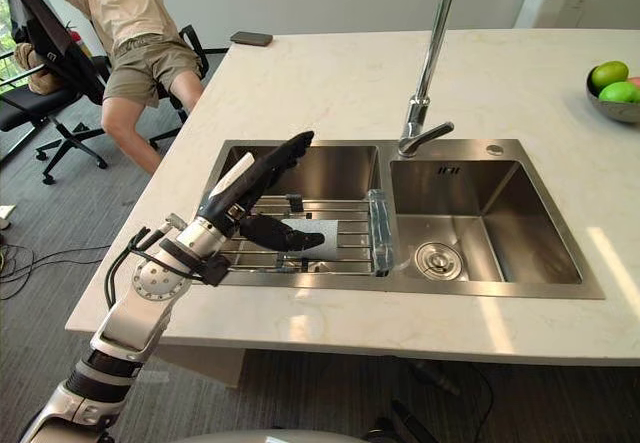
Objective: Walk over to the sink, pick up the cup, carry it to the dishwasher, place the cup inside the dishwasher, then close the dishwasher door
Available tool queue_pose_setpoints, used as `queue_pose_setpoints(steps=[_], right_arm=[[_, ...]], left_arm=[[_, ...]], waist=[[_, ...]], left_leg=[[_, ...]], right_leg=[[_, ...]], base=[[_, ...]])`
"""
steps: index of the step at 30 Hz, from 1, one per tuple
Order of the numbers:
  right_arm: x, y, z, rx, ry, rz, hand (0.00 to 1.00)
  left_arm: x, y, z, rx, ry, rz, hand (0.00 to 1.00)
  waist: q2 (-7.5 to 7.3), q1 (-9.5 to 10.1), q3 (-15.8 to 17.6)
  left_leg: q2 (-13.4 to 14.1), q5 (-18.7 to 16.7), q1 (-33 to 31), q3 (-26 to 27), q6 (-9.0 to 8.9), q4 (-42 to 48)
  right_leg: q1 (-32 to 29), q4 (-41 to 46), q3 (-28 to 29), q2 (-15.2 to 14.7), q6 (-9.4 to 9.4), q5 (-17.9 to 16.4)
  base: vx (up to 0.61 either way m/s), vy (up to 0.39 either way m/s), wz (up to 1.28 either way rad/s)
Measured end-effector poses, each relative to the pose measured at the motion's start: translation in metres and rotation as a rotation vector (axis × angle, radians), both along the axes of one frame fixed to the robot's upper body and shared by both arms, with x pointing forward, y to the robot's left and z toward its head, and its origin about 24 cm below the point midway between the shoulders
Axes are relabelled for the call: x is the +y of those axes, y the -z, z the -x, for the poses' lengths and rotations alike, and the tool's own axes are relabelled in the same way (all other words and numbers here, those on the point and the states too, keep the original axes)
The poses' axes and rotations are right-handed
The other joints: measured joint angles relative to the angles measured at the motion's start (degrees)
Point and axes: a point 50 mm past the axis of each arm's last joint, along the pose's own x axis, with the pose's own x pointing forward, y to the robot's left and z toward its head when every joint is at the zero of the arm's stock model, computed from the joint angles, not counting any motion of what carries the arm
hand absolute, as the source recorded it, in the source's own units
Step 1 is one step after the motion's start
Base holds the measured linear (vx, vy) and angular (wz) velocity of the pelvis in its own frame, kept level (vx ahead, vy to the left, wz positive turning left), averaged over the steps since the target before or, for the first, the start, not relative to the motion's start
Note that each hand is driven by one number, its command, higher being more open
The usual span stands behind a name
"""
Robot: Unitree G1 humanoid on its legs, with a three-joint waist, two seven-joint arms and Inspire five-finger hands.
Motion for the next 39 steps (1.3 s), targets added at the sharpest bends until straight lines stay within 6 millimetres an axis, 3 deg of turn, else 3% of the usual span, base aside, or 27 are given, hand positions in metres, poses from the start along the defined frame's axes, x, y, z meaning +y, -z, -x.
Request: queue_pose_setpoints(steps=[5,13,26,39], right_arm=[[0.000,0.000,-0.001,-0.019,0.022,-0.008,1.00],[0.000,-0.001,0.002,-0.011,0.022,-0.014,1.00],[0.000,-0.001,0.002,-0.012,0.020,-0.013,1.00],[0.001,-0.001,0.001,-0.010,0.012,-0.009,1.00]], left_arm=[[0.012,0.018,-0.005,0.050,-0.055,-0.115,1.00],[0.014,0.045,-0.006,0.134,-0.069,-0.201,1.00],[0.019,0.057,-0.008,0.097,-0.147,-0.299,1.00],[0.015,0.057,-0.016,0.120,-0.083,-0.400,1.00]], waist=[[0.05,-0.95,0.0],[0.16,-2.13,0.0],[0.22,-2.71,0.0],[0.55,-3.90,0.2]], left_leg=[[0.1,0.0,0.4,1.1,0.00,-0.2],[0.1,0.0,0.6,2.5,0.00,-0.6],[0.1,0.0,0.8,3.3,0.00,-0.6],[0.1,0.0,0.9,3.6,-0.01,-0.9]], right_leg=[[-0.4,-0.1,1.2,0.1,0.05,0.4],[-1.1,-0.3,2.3,0.2,0.14,0.7],[-1.4,-0.3,2.6,0.2,0.24,1.1],[-1.8,-0.4,2.7,0.2,0.27,1.2]], base=[[-0.04,-0.013,-0.10],[-0.03,-0.007,-0.09],[-0.04,-0.016,-0.03],[-0.01,-0.007,-0.01]])
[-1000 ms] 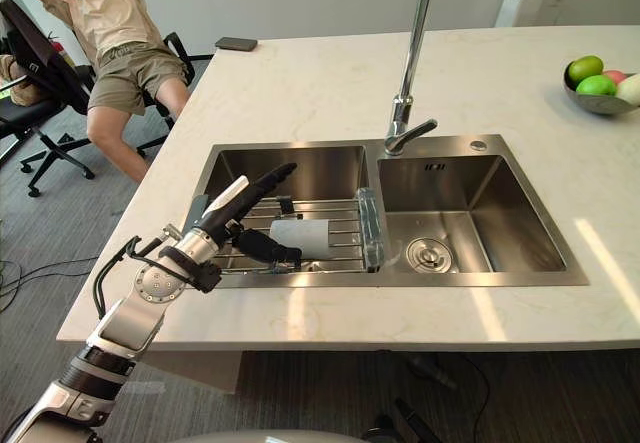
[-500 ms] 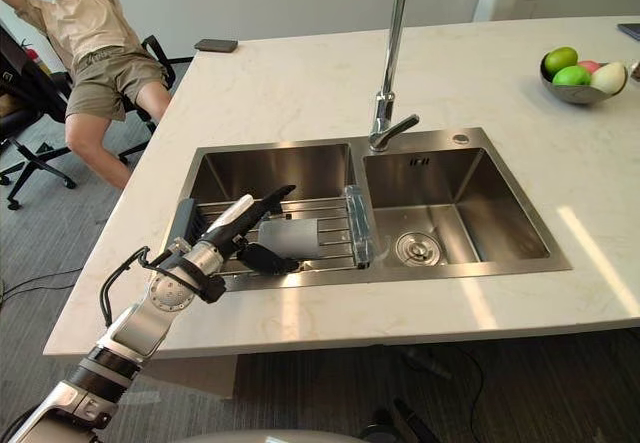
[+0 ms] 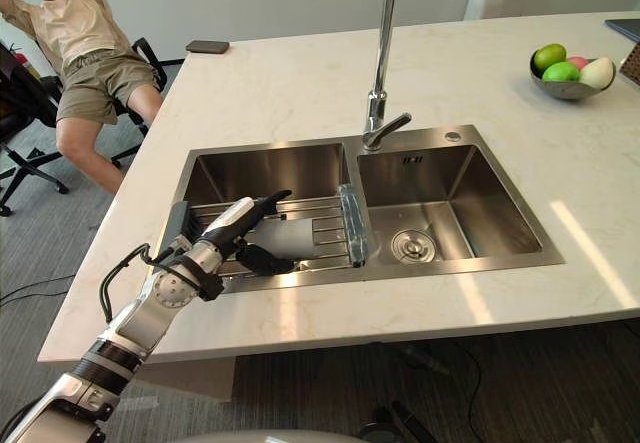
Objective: Walk over to the sink, pick up the cup, carry it to the dishwasher, place the cup inside the dishwasher, then close the dishwasher door
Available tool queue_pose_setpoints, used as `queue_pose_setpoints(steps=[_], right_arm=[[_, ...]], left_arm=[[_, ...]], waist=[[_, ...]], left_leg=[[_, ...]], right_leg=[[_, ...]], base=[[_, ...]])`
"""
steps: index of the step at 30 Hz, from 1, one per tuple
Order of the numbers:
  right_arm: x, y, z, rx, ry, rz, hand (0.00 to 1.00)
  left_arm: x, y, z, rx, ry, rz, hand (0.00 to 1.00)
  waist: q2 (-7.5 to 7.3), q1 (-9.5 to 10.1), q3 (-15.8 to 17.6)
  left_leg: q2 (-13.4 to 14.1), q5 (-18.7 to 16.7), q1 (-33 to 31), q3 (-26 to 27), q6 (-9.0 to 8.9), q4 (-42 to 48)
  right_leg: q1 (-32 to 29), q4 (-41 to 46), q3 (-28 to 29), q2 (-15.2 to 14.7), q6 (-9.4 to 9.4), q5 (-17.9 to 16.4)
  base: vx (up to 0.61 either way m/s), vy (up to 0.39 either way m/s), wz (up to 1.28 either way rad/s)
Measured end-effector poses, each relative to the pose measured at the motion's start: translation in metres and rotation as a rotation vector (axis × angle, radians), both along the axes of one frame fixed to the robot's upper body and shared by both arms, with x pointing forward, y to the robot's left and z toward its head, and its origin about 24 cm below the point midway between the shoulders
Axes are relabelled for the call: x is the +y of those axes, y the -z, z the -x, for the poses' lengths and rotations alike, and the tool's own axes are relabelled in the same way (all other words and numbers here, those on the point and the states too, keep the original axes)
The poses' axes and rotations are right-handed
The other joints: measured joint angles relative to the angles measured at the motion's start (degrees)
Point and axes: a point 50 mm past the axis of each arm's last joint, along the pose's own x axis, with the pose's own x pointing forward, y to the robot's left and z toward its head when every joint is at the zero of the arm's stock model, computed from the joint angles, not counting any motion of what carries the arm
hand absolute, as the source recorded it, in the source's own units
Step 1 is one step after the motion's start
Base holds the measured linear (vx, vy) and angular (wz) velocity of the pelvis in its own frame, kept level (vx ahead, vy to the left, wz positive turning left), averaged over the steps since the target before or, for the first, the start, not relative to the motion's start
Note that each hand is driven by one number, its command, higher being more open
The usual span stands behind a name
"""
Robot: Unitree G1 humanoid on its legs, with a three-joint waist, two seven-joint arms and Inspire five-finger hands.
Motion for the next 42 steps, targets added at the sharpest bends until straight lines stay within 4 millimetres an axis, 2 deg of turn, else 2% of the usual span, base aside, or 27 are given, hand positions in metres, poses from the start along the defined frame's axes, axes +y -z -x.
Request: queue_pose_setpoints(steps=[10,17,18,30,34,42], right_arm=[[-0.003,-0.001,-0.001,0.000,-0.002,0.009,1.00],[-0.006,-0.002,-0.001,0.010,0.003,0.012,1.00],[-0.006,-0.002,-0.001,0.010,0.004,0.011,1.00],[-0.006,-0.002,-0.003,-0.007,0.015,0.009,1.00],[-0.006,-0.002,-0.001,0.002,-0.005,0.011,1.00],[0.003,-0.001,0.002,0.019,-0.069,0.028,1.00]], left_arm=[[-0.002,-0.003,-0.010,0.069,0.075,-0.098,1.00],[0.004,-0.006,-0.018,0.135,0.085,-0.156,1.00],[0.004,-0.006,-0.018,0.136,0.089,-0.164,0.00],[0.006,-0.010,-0.029,0.062,0.053,-0.318,0.00],[0.007,-0.001,-0.030,0.068,0.016,-0.309,0.00],[-0.008,0.014,-0.020,-0.035,-0.020,-0.252,0.00]], waist=[[0.71,-0.69,0.2],[1.74,-1.66,0.5],[1.80,-1.68,0.6],[2.10,-2.91,0.8],[2.05,-3.16,0.9],[1.88,-3.32,1.3]], left_leg=[[0.1,0.0,0.1,0.3,-0.05,0.0],[0.3,-0.2,0.5,0.9,-0.28,-0.1],[0.4,-0.2,0.5,1.1,-0.31,-0.1],[0.8,-0.4,0.6,1.5,-0.59,-0.1],[0.8,-0.4,0.8,1.5,-0.59,-0.1],[0.8,-0.5,0.8,1.2,-0.62,0.0]], right_leg=[[-0.1,0.0,0.1,0.1,-0.01,0.1],[-0.2,0.0,0.9,0.4,-0.04,0.1],[-0.2,0.0,1.0,0.4,-0.04,0.1],[-0.5,0.0,0.9,0.9,-0.05,0.1],[-0.3,0.0,0.7,0.8,-0.05,0.1],[-0.2,0.0,0.2,0.8,-0.17,0.0]], base=[[0.00,-0.002,0.00],[0.00,-0.001,-0.05],[-0.02,-0.012,-0.10],[-0.02,-0.014,-0.02],[-0.03,-0.020,0.01],[-0.02,-0.009,0.02]])
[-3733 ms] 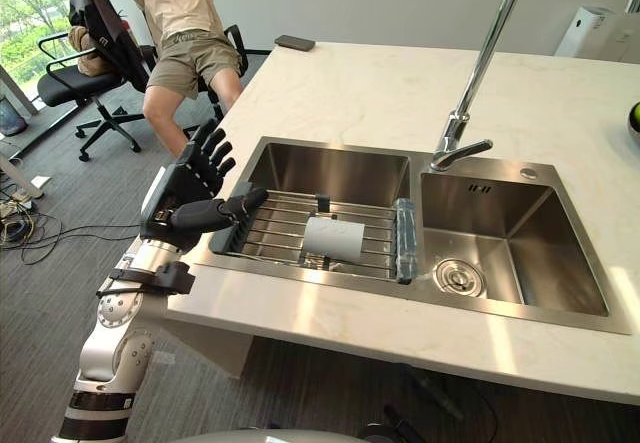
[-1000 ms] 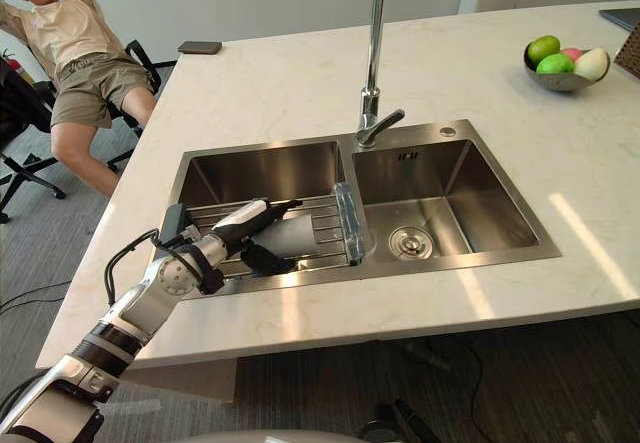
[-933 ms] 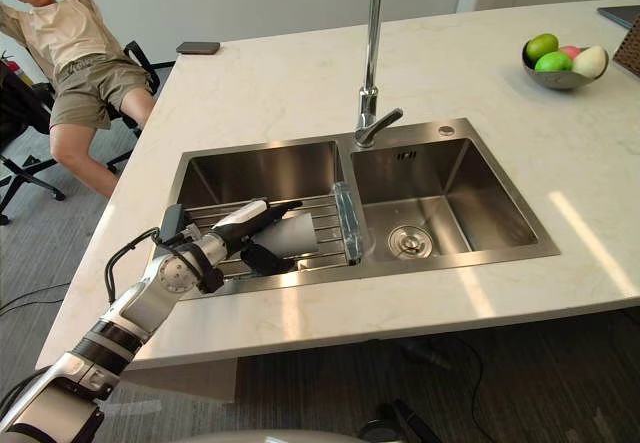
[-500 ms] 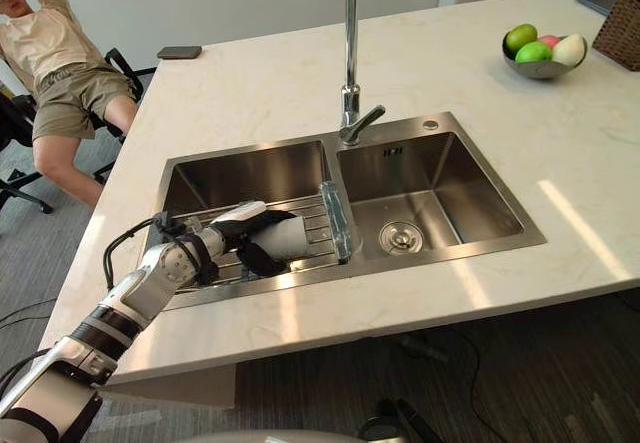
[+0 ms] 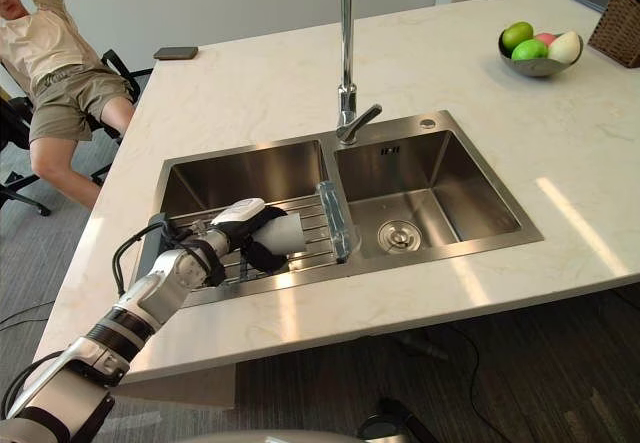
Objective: Walk over to the sink, pick up the cup, carry it to the dishwasher, place the cup inside the dishwasher, then close the dishwasher door
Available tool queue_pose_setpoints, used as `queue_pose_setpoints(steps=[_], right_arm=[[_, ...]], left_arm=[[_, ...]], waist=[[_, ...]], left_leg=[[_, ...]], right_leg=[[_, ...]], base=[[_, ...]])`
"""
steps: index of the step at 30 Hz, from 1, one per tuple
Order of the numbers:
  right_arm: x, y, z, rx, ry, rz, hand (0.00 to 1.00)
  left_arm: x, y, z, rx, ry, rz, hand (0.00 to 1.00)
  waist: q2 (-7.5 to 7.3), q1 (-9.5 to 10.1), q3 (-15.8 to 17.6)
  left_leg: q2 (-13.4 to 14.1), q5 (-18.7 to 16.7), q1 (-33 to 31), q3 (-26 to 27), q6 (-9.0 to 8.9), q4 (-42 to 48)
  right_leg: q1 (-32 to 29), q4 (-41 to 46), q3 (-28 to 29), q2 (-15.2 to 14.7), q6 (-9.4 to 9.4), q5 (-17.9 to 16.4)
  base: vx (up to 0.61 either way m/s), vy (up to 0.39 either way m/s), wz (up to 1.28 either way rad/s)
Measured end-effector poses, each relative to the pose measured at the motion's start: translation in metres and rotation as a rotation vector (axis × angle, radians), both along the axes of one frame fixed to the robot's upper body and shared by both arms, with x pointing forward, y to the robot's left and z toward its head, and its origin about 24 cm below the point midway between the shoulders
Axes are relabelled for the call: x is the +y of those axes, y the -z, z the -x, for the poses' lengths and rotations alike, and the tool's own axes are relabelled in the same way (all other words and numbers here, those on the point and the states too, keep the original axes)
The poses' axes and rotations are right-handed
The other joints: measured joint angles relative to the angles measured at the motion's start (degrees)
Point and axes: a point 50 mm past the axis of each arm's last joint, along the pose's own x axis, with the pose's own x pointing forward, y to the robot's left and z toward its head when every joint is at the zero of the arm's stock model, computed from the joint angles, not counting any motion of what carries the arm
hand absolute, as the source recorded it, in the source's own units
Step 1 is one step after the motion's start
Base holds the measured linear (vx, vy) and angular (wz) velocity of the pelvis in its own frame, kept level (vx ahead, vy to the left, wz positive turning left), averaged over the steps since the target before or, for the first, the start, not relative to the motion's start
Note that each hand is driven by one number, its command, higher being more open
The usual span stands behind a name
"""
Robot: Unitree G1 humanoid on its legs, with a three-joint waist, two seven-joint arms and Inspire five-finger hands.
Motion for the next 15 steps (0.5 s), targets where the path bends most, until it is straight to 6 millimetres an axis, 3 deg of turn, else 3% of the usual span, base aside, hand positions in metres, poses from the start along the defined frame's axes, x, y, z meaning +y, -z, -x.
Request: queue_pose_setpoints(steps=[6,8,10,11,12,15], right_arm=[[0.000,-0.001,-0.006,-0.011,-0.052,0.031,1.00],[0.000,-0.002,-0.009,-0.021,-0.072,0.035,1.00],[-0.001,-0.002,-0.007,-0.009,-0.092,0.041,1.00],[-0.003,-0.002,-0.005,-0.002,-0.086,0.045,1.00],[-0.004,-0.002,-0.005,0.001,-0.096,0.048,1.00],[-0.007,-0.003,-0.002,0.009,-0.135,0.051,1.00]], left_arm=[[0.000,0.001,0.014,-0.166,-0.001,0.122,0.00],[0.002,-0.010,0.027,-0.225,-0.020,0.228,0.00],[0.002,-0.036,0.042,-0.316,-0.024,0.415,0.00],[0.007,-0.063,0.050,-0.453,-0.031,0.508,0.00],[0.012,-0.074,0.053,-0.523,-0.046,0.541,0.00],[0.048,-0.120,0.074,-0.881,-0.180,0.663,0.00]], waist=[[-0.29,0.63,0.4],[-0.31,1.01,0.4],[-0.33,2.67,0.4],[-0.33,4.29,0.4],[-0.32,4.98,0.4],[-0.33,7.50,0.4]], left_leg=[[0.1,0.2,-0.8,-2.4,0.02,0.0],[0.0,0.2,-0.9,-2.7,0.04,0.0],[-0.2,0.3,-1.4,-3.7,0.17,0.1],[-0.5,0.5,-2.2,-5.0,0.38,0.5],[-0.7,0.6,-2.3,-5.4,0.49,0.5],[-1.3,0.9,-2.7,-8.8,0.68,1.1]], right_leg=[[0.6,0.1,-3.6,0.0,-0.22,-0.2],[0.8,0.3,-4.9,-0.1,-0.22,-0.1],[1.0,0.4,-6.8,-0.6,-0.22,-0.1],[1.2,0.4,-8.1,-0.7,-0.30,-0.2],[1.3,0.4,-8.6,-0.9,-0.33,-0.3],[3.2,0.4,-11.9,-1.4,-0.36,-0.9]], base=[[-0.01,-0.025,0.17],[0.02,-0.014,0.12],[0.01,-0.003,0.27],[-0.01,-0.003,0.38],[-0.02,-0.003,0.49],[-0.04,-0.010,0.54]])
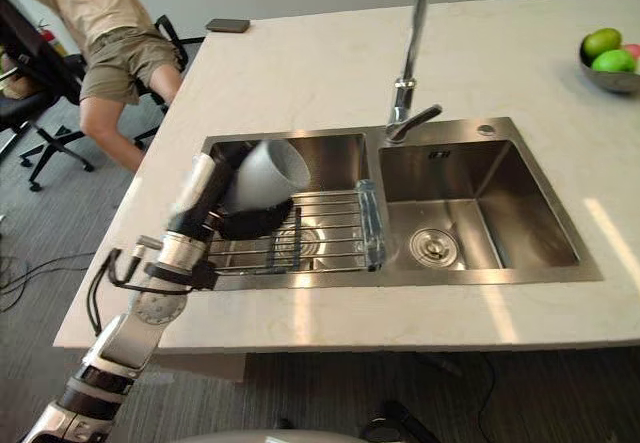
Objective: Walk over to the sink, pick up the cup, carry it to the dishwasher, place the cup inside the dishwasher, then close the dishwasher door
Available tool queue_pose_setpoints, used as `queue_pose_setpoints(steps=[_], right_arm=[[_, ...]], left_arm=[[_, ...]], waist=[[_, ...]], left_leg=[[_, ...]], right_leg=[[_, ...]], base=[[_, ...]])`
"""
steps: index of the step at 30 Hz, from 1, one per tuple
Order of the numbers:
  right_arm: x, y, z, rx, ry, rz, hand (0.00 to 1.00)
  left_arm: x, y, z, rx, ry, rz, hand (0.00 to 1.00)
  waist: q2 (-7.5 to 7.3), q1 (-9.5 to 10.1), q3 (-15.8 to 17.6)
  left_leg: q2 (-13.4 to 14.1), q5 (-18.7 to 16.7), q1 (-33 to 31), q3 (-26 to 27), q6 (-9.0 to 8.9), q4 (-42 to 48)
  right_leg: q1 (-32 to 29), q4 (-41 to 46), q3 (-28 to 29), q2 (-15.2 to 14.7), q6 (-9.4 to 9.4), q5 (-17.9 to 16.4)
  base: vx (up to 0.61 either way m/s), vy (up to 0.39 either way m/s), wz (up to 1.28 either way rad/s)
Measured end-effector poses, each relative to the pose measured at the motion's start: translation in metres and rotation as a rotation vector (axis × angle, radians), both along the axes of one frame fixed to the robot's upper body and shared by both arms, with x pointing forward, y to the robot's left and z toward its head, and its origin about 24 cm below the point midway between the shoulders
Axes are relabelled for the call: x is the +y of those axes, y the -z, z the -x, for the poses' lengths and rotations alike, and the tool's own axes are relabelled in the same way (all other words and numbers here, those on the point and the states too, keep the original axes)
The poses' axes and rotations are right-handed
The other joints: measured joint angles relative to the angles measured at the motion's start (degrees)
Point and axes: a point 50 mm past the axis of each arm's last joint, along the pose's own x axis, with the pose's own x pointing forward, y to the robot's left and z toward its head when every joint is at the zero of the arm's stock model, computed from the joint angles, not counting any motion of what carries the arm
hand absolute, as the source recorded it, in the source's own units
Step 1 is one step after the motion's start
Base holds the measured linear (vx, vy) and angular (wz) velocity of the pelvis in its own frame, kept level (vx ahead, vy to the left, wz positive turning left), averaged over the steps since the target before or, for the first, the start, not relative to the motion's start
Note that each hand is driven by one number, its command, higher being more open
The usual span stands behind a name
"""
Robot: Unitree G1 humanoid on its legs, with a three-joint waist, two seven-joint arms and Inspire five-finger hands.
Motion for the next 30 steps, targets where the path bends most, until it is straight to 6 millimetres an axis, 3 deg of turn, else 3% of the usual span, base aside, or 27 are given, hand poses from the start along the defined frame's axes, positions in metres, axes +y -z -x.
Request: queue_pose_setpoints(steps=[2,5,8,10,11,12,13,15,16,18,19,20,21,22,26,28,30], right_arm=[[0.001,0.001,0.004,0.019,-0.029,-0.002,1.00],[0.000,0.002,0.006,0.048,-0.083,0.002,1.00],[-0.001,0.002,-0.001,0.054,-0.176,0.014,1.00],[-0.001,0.002,-0.003,0.058,-0.209,0.018,1.00],[-0.001,0.002,-0.001,0.067,-0.203,0.018,1.00],[-0.001,0.002,0.002,0.074,-0.193,0.023,1.00],[-0.003,0.002,0.007,0.090,-0.182,0.031,1.00],[-0.009,0.000,0.011,0.101,-0.170,0.055,1.00],[-0.014,-0.001,0.013,0.112,-0.168,0.073,1.00],[-0.018,-0.003,0.012,0.115,-0.178,0.085,1.00],[-0.012,-0.001,0.013,0.120,-0.180,0.070,1.00],[-0.015,-0.002,0.013,0.126,-0.188,0.086,1.00],[-0.021,-0.003,0.015,0.132,-0.186,0.098,1.00],[-0.023,-0.004,0.020,0.130,-0.167,0.107,1.00],[-0.020,-0.003,0.019,0.133,-0.183,0.103,1.00],[-0.018,-0.003,0.018,0.130,-0.182,0.099,1.00],[-0.020,-0.004,0.017,0.133,-0.179,0.100,1.00]], left_arm=[[0.020,-0.016,0.019,-0.151,-0.104,0.072,0.00],[0.032,-0.021,0.044,-0.249,-0.182,0.097,0.00],[0.043,-0.010,0.060,-0.229,-0.284,0.110,0.00],[0.049,-0.004,0.066,-0.197,-0.339,0.130,0.00],[0.049,-0.003,0.065,-0.192,-0.345,0.143,0.00],[0.050,-0.003,0.066,-0.192,-0.349,0.145,0.00],[0.052,-0.002,0.066,-0.189,-0.363,0.151,0.00],[0.056,-0.002,0.067,-0.199,-0.364,0.198,0.00],[0.058,-0.002,0.068,-0.205,-0.371,0.230,0.00],[0.064,-0.001,0.069,-0.197,-0.393,0.279,0.00],[0.068,0.003,0.068,-0.180,-0.411,0.301,0.00],[0.071,0.005,0.068,-0.168,-0.414,0.322,0.00],[0.072,0.006,0.069,-0.163,-0.415,0.337,0.00],[0.072,0.004,0.069,-0.171,-0.407,0.335,0.00],[0.066,-0.003,0.069,-0.166,-0.340,0.313,0.00],[0.063,-0.006,0.068,-0.170,-0.301,0.301,0.00],[0.061,-0.006,0.067,-0.154,-0.273,0.296,0.00]], waist=[[-0.07,2.37,-0.2],[-0.33,5.95,-0.5],[-0.20,8.03,-0.9],[0.02,7.84,-1.0],[0.42,6.80,-0.9],[0.67,6.68,-0.7],[0.62,6.23,-0.7],[1.15,5.26,-0.7],[1.72,5.36,-0.5],[1.86,4.78,-0.5],[-0.33,4.14,-0.4],[-0.45,5.01,-0.3],[0.33,5.46,-0.8],[0.52,4.66,-1.1],[-2.07,5.17,-0.1],[-3.14,5.28,0.4],[-3.41,5.48,0.4]], left_leg=[[-0.3,0.0,-0.6,-2.4,0.03,1.0],[-0.6,0.8,-2.6,-6.3,0.01,1.6],[-1.4,2.1,-4.9,-10.2,-0.09,1.7],[-2.0,4.2,-6.3,-11.5,-0.31,1.0],[-2.0,5.4,-7.6,-7.9,1.29,-0.7],[-0.7,5.1,-7.8,-3.9,1.78,-0.9],[1.2,3.8,-8.7,5.3,3.88,-0.1],[3.2,3.3,-9.7,16.3,5.76,1.5],[3.9,3.2,-10.3,20.8,6.35,2.6],[4.1,2.1,-11.7,24.0,7.62,4.2],[4.3,-0.2,-12.8,27.5,9.28,7.7],[5.3,0.4,-12.7,29.1,10.88,10.8],[6.3,2.1,-11.4,30.4,11.75,11.2],[5.7,5.5,-11.0,30.7,6.39,10.4],[0.1,5.3,-9.9,28.6,6.54,7.2],[-2.1,4.9,-9.2,26.3,7.16,6.4],[-3.7,4.4,-9.1,23.3,7.87,5.7]], right_leg=[[1.4,0.0,-2.5,-0.2,-0.02,-0.5],[2.2,0.0,-6.3,-0.2,-0.08,-0.9],[2.5,0.2,-10.4,-0.1,-0.19,-1.1],[2.9,1.9,-14.6,-0.5,-0.18,-2.1],[4.2,3.5,-19.9,-1.3,0.06,-3.3],[4.8,4.4,-23.0,-1.3,0.13,-3.8],[6.4,5.1,-28.3,-1.9,0.27,-4.2],[8.2,6.8,-35.6,-3.2,0.62,-5.6],[8.9,9.6,-38.5,-4.5,0.61,-7.9],[9.2,12.0,-38.3,-5.1,1.18,-11.5],[9.6,13.0,-39.4,-7.6,2.18,-12.3],[9.6,15.8,-40.6,-9.6,3.39,-13.3],[9.7,18.1,-41.4,-10.2,4.01,-14.1],[10.5,20.9,-43.4,-11.5,5.26,-15.0],[13.2,23.3,-46.0,-15.4,5.17,-13.8],[14.6,25.3,-46.8,-16.9,3.81,-12.3],[14.6,29.3,-44.2,-18.2,-0.29,-9.6]], base=[[-0.08,-0.022,0.63],[-0.09,-0.033,0.69],[-0.09,-0.038,0.69],[-0.09,-0.018,1.26],[-0.12,-0.001,1.87],[-0.15,0.020,2.30],[-0.06,-0.002,1.89],[-0.05,0.113,2.32],[-0.02,0.183,2.07],[-0.01,0.160,1.78],[0.03,0.157,1.61],[0.08,0.120,1.09],[0.20,0.141,0.87],[0.17,0.146,0.78],[0.12,0.159,0.56],[0.12,0.146,0.71],[0.14,0.135,0.98]])
